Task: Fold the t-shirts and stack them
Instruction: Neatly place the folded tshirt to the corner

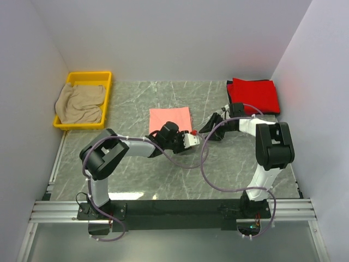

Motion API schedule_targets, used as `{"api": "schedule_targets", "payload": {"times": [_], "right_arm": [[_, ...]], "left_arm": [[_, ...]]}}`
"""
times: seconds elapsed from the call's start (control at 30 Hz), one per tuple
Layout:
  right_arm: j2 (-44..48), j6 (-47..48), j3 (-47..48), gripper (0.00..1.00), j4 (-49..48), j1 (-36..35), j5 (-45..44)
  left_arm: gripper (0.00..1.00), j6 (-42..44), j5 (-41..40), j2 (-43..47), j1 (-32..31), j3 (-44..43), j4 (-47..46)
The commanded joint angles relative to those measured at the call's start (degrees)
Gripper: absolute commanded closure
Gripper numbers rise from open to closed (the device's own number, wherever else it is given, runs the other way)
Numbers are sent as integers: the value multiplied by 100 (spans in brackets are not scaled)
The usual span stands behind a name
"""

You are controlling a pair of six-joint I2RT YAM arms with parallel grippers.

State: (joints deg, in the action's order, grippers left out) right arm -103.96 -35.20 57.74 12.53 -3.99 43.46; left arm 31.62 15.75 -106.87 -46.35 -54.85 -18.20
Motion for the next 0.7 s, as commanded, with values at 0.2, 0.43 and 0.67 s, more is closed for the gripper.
{"api": "schedule_targets", "payload": {"times": [0.2, 0.43, 0.67], "right_arm": [[-229, -803, -359, 34, -831, 56, 294], [-247, -2207, -1132, 31, -2710, -5, 207], [-361, -3124, -1370, 30, -4521, -470, -250]], "left_arm": [[85, -268, 884, -106, 169, -473, 158], [97, -894, 1360, 52, 372, -817, 404], [99, -964, 1475, 26, 504, -966, 545]]}}
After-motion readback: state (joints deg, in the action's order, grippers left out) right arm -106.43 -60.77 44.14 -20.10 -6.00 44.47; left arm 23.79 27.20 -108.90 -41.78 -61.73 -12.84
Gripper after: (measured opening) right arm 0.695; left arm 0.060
